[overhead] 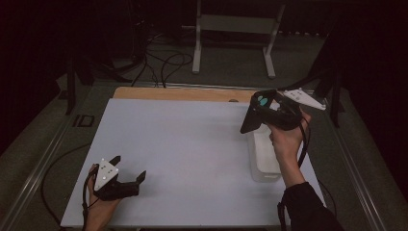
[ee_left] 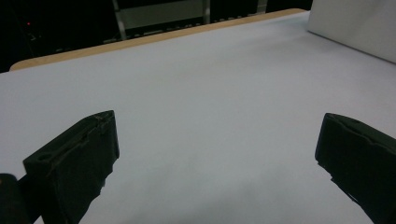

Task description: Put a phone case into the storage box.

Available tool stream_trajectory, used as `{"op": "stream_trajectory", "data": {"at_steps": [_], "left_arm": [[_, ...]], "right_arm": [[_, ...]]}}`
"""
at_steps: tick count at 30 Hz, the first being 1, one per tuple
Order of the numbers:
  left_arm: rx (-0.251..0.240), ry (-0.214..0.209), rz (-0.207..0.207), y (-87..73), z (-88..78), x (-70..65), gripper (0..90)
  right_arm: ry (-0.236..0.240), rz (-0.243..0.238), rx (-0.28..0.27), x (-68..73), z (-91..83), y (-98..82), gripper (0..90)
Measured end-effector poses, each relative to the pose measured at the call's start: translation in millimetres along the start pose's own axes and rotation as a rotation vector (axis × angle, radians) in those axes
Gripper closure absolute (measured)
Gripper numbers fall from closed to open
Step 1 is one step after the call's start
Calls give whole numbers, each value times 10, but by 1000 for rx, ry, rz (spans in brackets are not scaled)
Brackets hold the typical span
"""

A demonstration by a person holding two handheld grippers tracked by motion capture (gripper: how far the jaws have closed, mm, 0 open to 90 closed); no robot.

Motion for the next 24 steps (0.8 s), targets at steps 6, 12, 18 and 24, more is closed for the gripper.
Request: {"op": "stream_trajectory", "data": {"at_steps": [6,12,18,24], "left_arm": [[1,-2,0,-3,8,-2,1],[1,-1,0,-3,10,-2,1],[3,-1,-1,-5,13,-5,1],[3,-1,-1,-5,13,-6,1]], "right_arm": [[-30,4,6,-89,87,-11,140],[-69,-3,16,-188,179,-55,140],[-94,2,18,-258,217,-54,140],[-146,-11,21,-391,287,-28,140]]}}
Point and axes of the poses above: each handheld gripper's, and its own axes: z roughly forward along the jaws, y roughly out of its top, x roughly to its left, the point moved 9 cm from there along z, roughly forward along the jaws, and after that the axes turned 14 degrees about -y, right-handed, at the moved point
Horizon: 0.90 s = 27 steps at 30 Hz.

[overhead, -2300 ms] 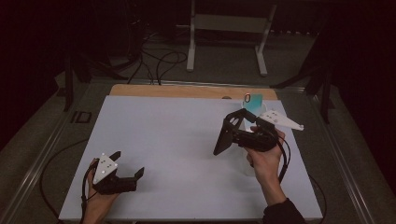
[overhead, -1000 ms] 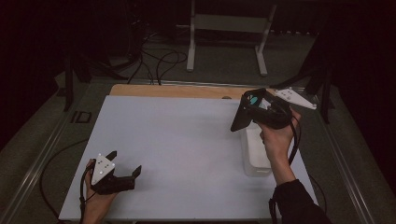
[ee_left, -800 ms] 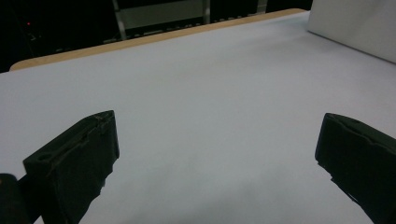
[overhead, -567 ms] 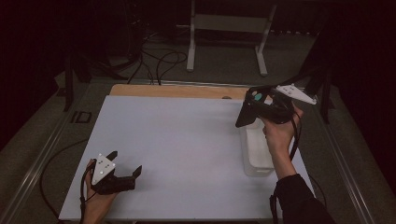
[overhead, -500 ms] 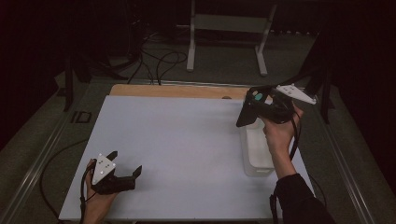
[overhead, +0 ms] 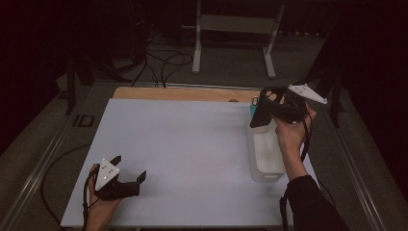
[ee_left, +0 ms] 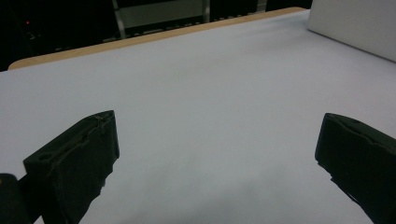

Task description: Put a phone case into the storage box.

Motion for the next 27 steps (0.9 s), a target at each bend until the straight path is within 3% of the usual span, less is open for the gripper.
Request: {"op": "stream_trajectory", "data": {"at_steps": [14,27], "left_arm": [[0,-1,3,3,2,-6,2],[-5,-2,-1,-1,-16,-7,3]], "right_arm": [[-99,-34,48,-175,287,-104,140],[-130,-48,116,-91,563,-328,138]]}}
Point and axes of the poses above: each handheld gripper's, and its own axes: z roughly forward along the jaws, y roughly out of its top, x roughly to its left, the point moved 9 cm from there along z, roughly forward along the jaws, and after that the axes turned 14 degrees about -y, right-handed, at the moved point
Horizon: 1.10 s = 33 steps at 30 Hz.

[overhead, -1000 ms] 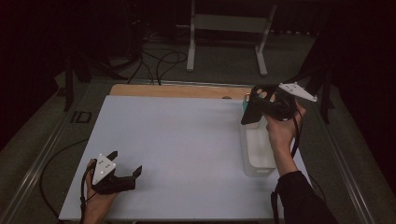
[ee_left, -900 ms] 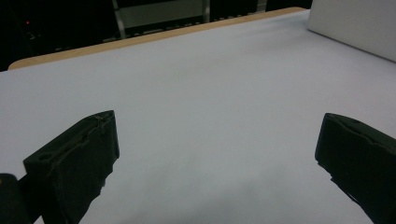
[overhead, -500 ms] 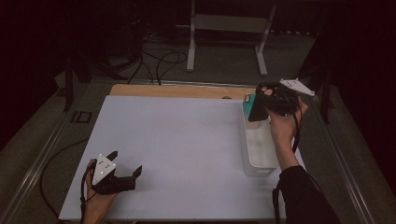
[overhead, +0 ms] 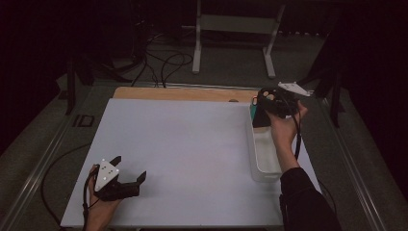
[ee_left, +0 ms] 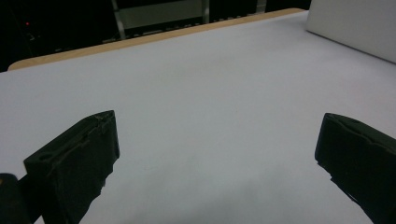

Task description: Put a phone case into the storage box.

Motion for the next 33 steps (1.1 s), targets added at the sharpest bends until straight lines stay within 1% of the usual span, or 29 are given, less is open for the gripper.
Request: {"op": "stream_trajectory", "data": {"at_steps": [1,3,6,7,13,17,20,24,28,31,33], "left_arm": [[0,0,0,0,0,0,3],[-4,3,-2,2,-9,6,3],[-4,2,-2,1,-9,5,3],[-4,2,-2,1,-6,3,3],[-1,-1,-2,-2,-2,-2,3],[-3,-1,-4,-2,-3,-1,4],[-1,-1,-4,-6,-2,-2,4],[-3,-1,-6,-6,-4,-1,4],[-2,-1,-7,-9,-3,-2,4],[1,-2,-3,-12,0,-4,4],[1,-2,-4,-12,-1,-4,4]], "right_arm": [[0,0,0,0,0,0,138],[-8,-1,21,18,73,-57,137],[-11,-2,33,24,114,-94,137],[-12,4,49,35,159,-135,136],[-31,10,88,49,275,-252,133],[-44,8,103,55,327,-312,132],[-55,4,108,59,362,-342,132],[-56,-7,107,76,397,-362,131],[-47,-7,110,90,425,-375,129],[-49,-11,117,93,446,-397,128],[-47,-13,111,105,461,-401,127]]}}
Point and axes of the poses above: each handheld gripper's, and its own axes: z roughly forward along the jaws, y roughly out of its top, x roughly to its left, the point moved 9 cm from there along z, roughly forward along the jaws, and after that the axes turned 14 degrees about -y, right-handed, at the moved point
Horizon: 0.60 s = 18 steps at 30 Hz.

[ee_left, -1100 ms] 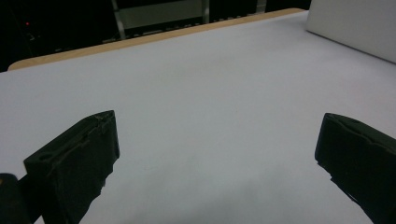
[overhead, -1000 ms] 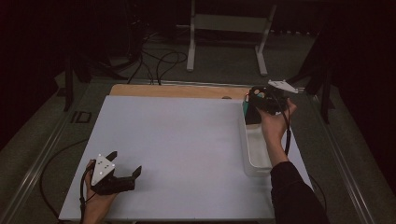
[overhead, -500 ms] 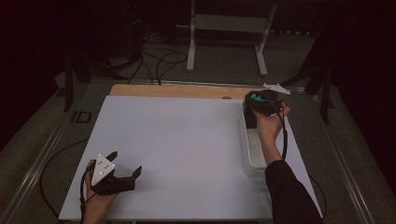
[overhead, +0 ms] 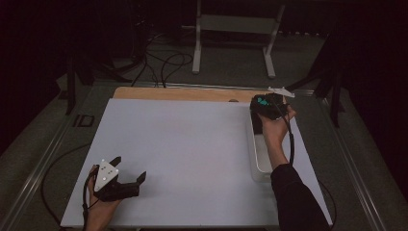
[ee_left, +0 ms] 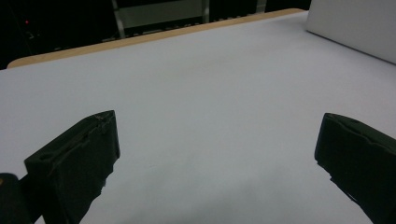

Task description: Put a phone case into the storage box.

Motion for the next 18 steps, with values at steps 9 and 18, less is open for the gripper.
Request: {"op": "stream_trajectory", "data": {"at_steps": [9,18], "left_arm": [[1,0,-1,-7,0,-2,4],[1,0,-1,-5,-3,-4,5]], "right_arm": [[19,-4,-2,1,24,11,97],[37,13,-22,-31,-34,69,97]]}}
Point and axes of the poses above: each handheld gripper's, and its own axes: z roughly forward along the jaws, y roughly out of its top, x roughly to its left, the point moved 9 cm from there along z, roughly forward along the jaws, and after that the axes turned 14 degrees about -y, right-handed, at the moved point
